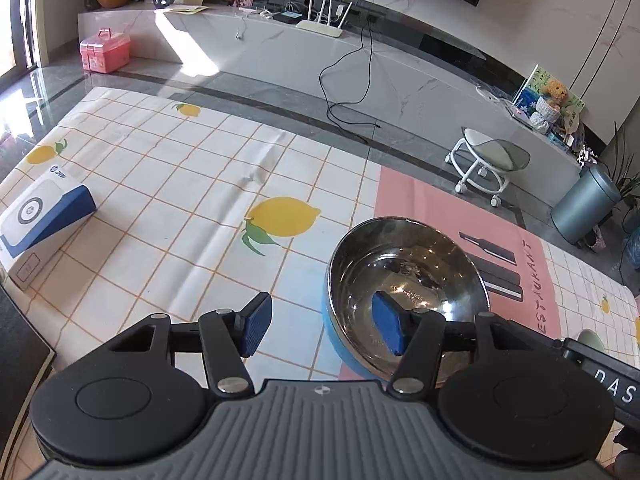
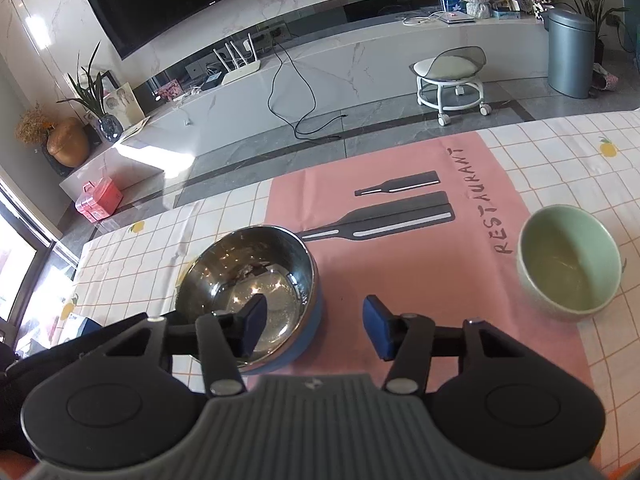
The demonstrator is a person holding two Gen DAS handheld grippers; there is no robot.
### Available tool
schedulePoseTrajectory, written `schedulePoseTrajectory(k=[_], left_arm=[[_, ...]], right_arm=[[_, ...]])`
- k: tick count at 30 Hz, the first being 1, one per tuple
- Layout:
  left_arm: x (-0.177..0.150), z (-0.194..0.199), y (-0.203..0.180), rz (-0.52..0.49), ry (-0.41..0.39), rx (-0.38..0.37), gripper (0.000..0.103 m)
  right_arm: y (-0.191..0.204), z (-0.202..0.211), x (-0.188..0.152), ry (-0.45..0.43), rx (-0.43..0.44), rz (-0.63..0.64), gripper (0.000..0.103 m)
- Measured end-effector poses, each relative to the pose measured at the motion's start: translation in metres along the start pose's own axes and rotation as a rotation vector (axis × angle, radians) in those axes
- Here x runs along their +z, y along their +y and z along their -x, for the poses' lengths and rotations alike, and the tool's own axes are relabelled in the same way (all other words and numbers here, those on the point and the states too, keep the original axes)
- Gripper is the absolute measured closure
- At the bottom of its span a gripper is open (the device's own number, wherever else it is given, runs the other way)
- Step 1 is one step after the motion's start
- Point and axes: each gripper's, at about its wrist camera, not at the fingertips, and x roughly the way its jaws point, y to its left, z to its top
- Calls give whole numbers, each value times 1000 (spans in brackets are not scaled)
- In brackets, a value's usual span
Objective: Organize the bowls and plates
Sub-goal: 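Move the left gripper to the blue steel bowl and grasp its rim, then lift the blue bowl and lower it into the orange bowl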
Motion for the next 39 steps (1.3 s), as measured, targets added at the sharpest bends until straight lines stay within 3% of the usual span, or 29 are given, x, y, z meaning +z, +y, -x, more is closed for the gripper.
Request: schedulePoseTrajectory(k=[4,6,11,13,26,33,39], left_arm=[[-5,-18,-3,-23,63,2,58],[-6,-21,-2,-14,65,-6,60],[-3,-22,-9,-60,61,-8,79],[-1,-23,-12,-71,65,-12,85],[-11,14,-20,-120,89,5,89],[-32,55,-28,-131,84,-14,88],[-57,85,-31,-133,94,-47,88]], right_arm=[[-7,-20,2,46,-2,-25,57],[-11,-27,1,68,12,-47,62],[-13,-42,-2,110,44,-65,74],[-11,-44,-2,116,62,-67,85],[-15,-19,-11,175,83,-54,90],[-26,22,-29,215,90,-58,90],[-33,66,-47,198,78,-30,91]])
